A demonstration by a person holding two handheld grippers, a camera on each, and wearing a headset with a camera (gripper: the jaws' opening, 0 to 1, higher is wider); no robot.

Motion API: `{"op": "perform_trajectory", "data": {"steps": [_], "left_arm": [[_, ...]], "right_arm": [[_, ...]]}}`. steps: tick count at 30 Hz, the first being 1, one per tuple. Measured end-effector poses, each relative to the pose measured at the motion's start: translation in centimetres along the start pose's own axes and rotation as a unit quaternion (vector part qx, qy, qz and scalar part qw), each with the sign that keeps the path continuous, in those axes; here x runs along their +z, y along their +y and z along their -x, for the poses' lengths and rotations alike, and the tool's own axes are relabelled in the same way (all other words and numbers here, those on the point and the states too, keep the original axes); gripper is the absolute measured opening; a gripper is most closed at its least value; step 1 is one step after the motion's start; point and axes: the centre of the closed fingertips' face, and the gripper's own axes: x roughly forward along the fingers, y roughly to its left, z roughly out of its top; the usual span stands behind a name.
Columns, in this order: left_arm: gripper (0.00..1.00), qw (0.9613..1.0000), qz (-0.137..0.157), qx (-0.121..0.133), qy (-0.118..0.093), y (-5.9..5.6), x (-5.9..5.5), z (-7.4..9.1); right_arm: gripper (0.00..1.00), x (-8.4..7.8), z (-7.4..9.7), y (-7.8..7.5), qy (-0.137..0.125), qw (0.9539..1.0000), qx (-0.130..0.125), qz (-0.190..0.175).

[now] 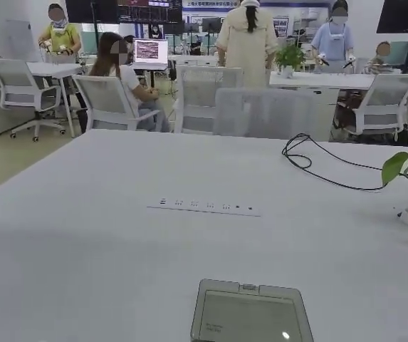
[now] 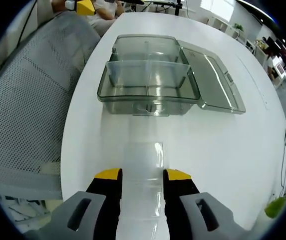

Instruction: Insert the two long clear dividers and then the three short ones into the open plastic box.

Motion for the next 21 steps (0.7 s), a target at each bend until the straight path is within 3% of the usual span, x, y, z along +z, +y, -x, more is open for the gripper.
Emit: {"op": "perform_trajectory", "data": {"steps": [5,15,21], "left_arm": [[0.73,1.0,0.001,0.002,-0.001,0.1,0.0,0.1],[0.72,1.0,-0.002,0.005,0.0,0.1,0.0,0.3],[0.7,1.0,0.002,0.002,0.001,-0.1,0.0,0.4]], "right_arm": [[0.33,0.0,0.0,0.0,-0.001,1.0,-0.003,0.0],[0.32,0.2,0.1,-0.1,-0.011,0.9988,-0.019,-0.043],[0.32,0.2,1.0,-0.5,-0.019,0.997,-0.048,-0.057]]}}
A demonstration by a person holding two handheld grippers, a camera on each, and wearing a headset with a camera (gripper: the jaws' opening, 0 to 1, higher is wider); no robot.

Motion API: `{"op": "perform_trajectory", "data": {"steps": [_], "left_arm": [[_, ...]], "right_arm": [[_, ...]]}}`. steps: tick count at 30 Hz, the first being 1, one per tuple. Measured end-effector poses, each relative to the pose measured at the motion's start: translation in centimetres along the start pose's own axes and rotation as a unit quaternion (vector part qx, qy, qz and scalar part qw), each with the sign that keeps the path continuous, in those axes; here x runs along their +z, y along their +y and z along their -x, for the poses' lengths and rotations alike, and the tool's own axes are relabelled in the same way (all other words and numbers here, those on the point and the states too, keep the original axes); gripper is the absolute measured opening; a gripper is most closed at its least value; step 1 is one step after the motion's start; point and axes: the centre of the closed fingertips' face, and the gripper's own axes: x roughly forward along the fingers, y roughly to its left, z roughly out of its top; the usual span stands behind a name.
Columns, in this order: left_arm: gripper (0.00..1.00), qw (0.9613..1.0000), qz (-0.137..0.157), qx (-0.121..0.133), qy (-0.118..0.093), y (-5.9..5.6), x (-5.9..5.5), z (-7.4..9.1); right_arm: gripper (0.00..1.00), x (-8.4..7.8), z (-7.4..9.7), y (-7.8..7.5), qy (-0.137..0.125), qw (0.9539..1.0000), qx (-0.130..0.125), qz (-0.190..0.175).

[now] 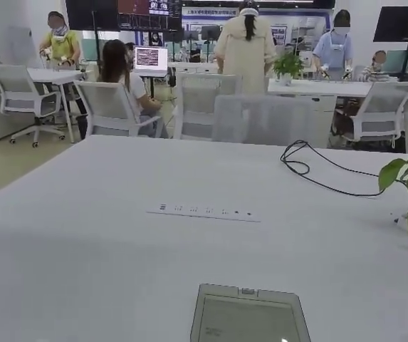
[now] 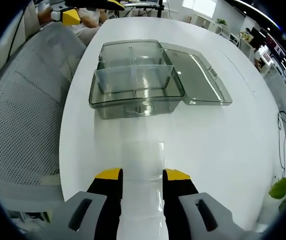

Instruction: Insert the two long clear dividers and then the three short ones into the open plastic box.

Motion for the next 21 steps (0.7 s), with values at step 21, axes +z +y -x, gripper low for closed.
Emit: {"op": "perform_trajectory", "data": {"steps": [21], "left_arm": [[0.54,0.9966,0.065,-0.051,-0.004,-2.8,-0.1,-0.3]], "right_arm": [[0.32,7.8,4.9,0.6,-0.099,0.9893,-0.098,0.044]]}}
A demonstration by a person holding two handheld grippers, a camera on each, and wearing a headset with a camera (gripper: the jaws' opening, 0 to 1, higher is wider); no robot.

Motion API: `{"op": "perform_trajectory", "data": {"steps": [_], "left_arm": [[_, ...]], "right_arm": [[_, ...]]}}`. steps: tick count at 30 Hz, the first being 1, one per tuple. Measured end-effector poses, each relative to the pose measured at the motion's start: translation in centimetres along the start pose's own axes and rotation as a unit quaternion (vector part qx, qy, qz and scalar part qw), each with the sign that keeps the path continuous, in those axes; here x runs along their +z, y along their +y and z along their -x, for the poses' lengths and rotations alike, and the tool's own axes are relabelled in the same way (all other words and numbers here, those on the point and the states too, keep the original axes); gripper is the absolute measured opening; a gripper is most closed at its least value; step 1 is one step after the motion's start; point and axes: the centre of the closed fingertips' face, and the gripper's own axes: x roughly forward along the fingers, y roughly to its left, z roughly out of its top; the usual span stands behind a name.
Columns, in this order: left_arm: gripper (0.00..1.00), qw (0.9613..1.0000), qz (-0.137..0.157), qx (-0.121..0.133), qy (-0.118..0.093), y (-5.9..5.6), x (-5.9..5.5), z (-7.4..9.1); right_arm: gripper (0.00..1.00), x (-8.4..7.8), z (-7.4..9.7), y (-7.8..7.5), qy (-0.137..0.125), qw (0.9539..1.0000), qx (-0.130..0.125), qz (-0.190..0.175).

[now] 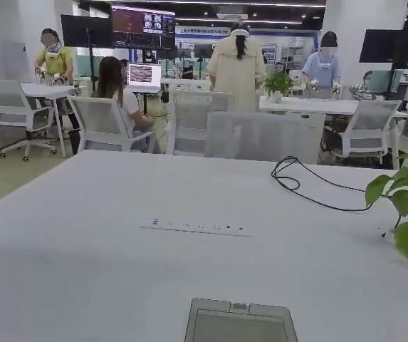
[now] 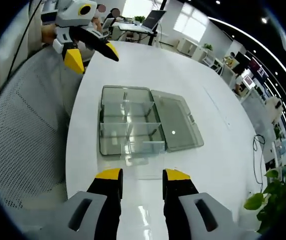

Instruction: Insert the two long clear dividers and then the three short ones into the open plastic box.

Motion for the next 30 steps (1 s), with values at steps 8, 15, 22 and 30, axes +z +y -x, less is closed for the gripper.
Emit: {"op": "perform_trajectory", "data": {"steps": [8,15,22,30], "left_arm": [[0.47,0.9976,0.061,-0.03,-0.014,-1.1,0.1,-0.3],[0.4,0.9941,0.094,-0.049,-0.022,-1.8,0.2,-0.5],[0.3,0.9903,0.121,-0.059,-0.034,-2.1,0.4,-0.4],[0.19,0.9859,0.144,-0.073,-0.047,-2.3,0.8,-0.3]], "right_arm": [[0.32,3.2,-0.6,1.3,-0.034,0.9991,-0.004,0.026],[0.32,6.0,-1.4,2.5,-0.067,0.9968,-0.001,0.044],[0.32,8.3,-1.7,3.3,-0.099,0.994,0.0,0.047],[0.32,9.9,-1.9,4.0,-0.125,0.9909,0.004,0.049]]}}
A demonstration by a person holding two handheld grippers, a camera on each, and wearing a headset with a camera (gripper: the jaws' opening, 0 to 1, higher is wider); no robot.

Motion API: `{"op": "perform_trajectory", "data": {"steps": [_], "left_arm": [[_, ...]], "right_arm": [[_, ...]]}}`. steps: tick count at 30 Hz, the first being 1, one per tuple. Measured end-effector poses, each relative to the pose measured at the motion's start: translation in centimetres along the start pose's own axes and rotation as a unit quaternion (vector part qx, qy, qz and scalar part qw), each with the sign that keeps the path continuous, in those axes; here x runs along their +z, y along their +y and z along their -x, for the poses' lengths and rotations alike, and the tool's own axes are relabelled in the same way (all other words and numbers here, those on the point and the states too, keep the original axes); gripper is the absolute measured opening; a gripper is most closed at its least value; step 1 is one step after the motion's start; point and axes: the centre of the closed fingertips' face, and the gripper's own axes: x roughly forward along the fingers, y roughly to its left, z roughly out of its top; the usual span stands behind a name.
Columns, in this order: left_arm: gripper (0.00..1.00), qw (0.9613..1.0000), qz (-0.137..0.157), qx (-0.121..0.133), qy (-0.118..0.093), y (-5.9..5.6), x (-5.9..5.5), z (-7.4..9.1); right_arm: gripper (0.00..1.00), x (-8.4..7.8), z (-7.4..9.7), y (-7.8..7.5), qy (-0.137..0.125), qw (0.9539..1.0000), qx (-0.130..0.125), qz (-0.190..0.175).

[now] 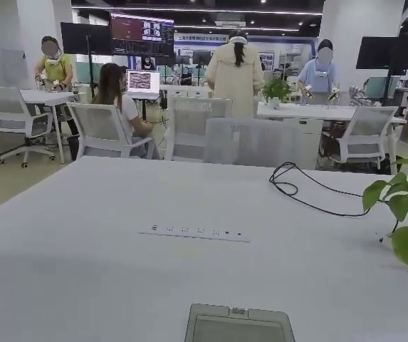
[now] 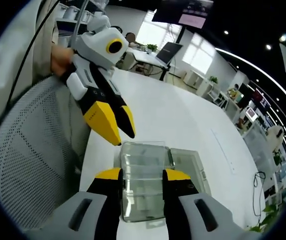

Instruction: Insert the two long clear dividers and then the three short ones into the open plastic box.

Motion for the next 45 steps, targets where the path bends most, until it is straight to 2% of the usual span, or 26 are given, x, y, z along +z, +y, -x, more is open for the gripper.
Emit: {"op": "perform_trajectory", "data": {"steps": [7,12,16,24,28,30,35,38,40,43,44,45], "left_arm": [[0.09,1.0,0.004,-0.006,-0.003,-0.1,0.1,-0.1],[0.0,1.0,0.005,-0.008,-0.002,-0.1,0.1,-0.2],[0.0,0.9997,0.025,-0.005,-0.001,0.1,0.1,-0.3],[0.0,0.9996,0.029,-0.002,0.005,0.2,0.6,-0.3],[0.0,0.9987,0.051,0.001,0.003,0.4,1.0,-0.5],[0.0,0.9988,0.049,0.003,0.005,0.4,1.0,-0.5],[0.0,0.9996,0.005,0.011,0.025,1.0,0.7,-0.5],[0.0,0.9982,-0.047,0.008,0.035,1.3,0.9,-0.4],[0.0,0.9944,-0.094,0.0,0.048,1.4,0.9,-0.4],[0.0,0.9885,-0.138,-0.026,0.054,0.9,1.2,-0.4],[0.0,0.9845,-0.16,-0.039,0.061,0.7,1.2,-0.4],[0.0,0.9808,-0.179,-0.042,0.064,0.8,1.3,-0.4]], "right_arm": [[0.32,1.1,-0.2,0.2,-0.018,0.9998,0.001,0.0],[0.32,1.3,-0.4,0.4,-0.02,0.9998,0.004,0.001],[0.32,1.3,-0.5,0.3,-0.018,0.9998,0.0,0.003],[0.32,1.6,-0.5,-0.2,-0.023,0.9997,-0.011,-0.001],[0.33,1.7,-0.4,-0.6,-0.024,0.9995,-0.022,0.002],[0.34,1.7,-0.5,-0.8,-0.024,0.9993,-0.029,0.003],[0.33,1.6,-0.4,-0.8,-0.027,0.9992,-0.028,-0.003],[0.34,1.7,-0.2,-0.9,-0.034,0.9988,-0.021,-0.029],[0.34,1.7,-0.1,-0.9,-0.039,0.9981,-0.012,-0.046],[0.34,1.8,0.1,-0.9,-0.049,0.9965,-0.002,-0.067],[0.34,1.9,0.3,-0.9,-0.053,0.996,0.002,-0.072],[0.34,1.9,0.3,-0.9,-0.055,0.9957,0.005,-0.075]]}}
